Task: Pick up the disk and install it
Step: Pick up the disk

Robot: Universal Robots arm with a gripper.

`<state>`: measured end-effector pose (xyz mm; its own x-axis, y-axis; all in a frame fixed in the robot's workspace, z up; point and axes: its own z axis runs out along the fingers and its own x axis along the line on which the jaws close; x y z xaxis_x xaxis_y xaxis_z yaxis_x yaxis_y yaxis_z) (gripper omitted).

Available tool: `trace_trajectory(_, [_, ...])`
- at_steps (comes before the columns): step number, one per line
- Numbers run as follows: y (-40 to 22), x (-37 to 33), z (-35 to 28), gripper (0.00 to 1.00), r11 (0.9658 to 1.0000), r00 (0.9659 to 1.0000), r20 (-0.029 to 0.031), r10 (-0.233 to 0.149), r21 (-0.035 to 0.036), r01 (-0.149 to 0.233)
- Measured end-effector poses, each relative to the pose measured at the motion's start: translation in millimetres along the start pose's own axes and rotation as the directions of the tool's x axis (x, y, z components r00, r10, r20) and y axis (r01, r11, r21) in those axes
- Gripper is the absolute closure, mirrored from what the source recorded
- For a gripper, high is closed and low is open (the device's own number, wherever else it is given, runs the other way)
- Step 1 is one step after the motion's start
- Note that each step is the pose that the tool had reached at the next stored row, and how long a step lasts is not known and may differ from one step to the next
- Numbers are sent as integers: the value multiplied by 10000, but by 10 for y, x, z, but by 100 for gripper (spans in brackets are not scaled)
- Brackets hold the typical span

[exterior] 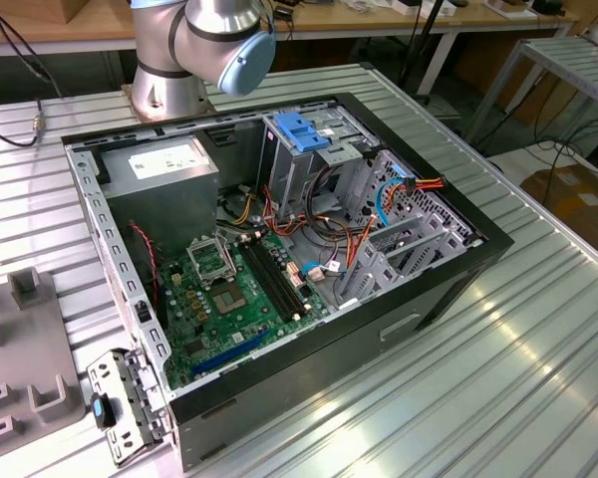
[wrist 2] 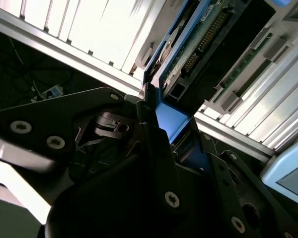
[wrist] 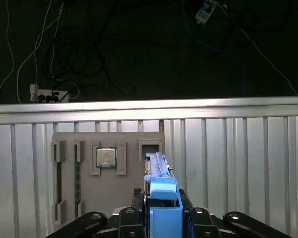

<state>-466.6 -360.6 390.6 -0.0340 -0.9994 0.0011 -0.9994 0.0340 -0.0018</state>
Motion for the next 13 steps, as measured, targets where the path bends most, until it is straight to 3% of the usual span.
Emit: trace_trajectory(13, [0,0,-51,63,10000,10000,2,0,-1,0])
